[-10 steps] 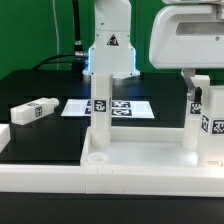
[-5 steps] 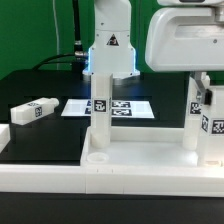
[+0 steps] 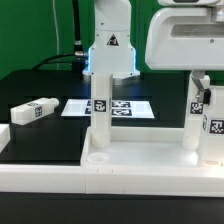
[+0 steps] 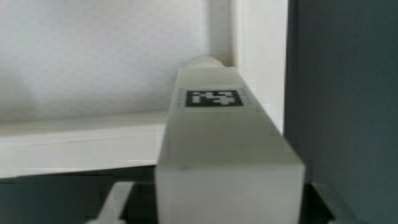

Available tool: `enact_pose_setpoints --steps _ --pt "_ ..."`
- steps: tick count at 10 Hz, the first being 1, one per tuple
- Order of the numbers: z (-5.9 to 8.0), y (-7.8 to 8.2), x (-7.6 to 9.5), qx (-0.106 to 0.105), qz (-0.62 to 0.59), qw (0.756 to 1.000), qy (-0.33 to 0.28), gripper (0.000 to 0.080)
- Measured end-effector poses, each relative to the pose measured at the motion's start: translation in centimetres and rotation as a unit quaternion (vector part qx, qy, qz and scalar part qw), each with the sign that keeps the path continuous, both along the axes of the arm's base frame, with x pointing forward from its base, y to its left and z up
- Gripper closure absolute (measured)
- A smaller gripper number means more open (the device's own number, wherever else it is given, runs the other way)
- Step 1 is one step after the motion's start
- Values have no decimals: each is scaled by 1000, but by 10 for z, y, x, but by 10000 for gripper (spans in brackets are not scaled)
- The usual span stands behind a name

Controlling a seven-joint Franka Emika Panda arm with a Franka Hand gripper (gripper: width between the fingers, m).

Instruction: Assemble desk

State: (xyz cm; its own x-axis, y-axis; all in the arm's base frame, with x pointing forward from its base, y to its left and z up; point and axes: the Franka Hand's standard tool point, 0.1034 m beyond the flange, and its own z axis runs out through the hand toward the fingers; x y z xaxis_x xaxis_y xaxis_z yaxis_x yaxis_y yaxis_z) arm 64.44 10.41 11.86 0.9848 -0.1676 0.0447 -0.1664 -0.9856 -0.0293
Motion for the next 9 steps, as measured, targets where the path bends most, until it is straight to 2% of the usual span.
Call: enact_pose_setpoints --steps 2,4,7,8,9 --pt "-1 -2 -1 5 -110 994 3 511" --pt "-2 -4 -1 15 -241 970 6 510" --pt "-2 -5 -2 25 -386 922 13 509" --pt "-2 -6 -2 30 -447 894 16 509" --pt "-2 -6 -2 31 -472 881 18 509"
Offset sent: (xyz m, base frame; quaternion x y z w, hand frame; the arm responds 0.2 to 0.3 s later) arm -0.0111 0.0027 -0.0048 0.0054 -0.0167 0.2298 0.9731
